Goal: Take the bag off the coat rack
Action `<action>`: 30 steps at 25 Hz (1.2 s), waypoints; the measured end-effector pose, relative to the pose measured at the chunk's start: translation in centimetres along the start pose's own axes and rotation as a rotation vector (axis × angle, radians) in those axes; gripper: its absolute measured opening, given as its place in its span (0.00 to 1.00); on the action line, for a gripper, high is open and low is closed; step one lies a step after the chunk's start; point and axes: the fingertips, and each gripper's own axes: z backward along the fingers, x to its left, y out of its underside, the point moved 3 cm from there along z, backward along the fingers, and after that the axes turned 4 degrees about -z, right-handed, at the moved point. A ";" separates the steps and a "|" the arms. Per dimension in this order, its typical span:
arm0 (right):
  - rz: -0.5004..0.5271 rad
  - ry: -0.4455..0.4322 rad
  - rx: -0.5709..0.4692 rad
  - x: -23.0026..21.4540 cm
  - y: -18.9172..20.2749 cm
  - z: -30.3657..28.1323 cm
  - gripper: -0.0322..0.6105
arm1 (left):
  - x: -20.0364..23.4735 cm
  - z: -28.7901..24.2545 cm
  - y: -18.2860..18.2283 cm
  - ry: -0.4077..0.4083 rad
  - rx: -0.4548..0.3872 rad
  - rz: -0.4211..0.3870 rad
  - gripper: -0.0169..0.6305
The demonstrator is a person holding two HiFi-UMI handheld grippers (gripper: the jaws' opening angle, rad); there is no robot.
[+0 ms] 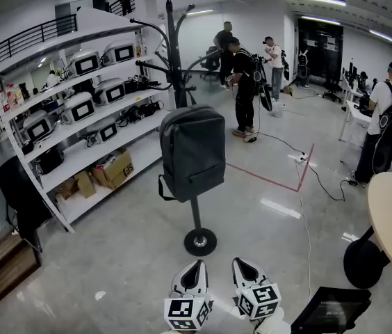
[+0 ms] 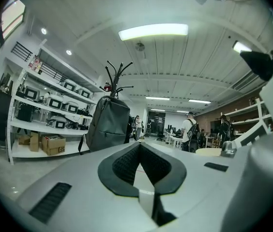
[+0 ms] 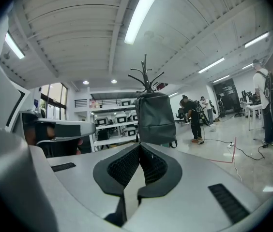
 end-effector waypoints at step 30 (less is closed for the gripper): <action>0.009 0.015 0.025 -3.4 -0.7 -8.1 0.07 | 4.2 -8.0 -0.3 0.001 -0.008 0.010 0.03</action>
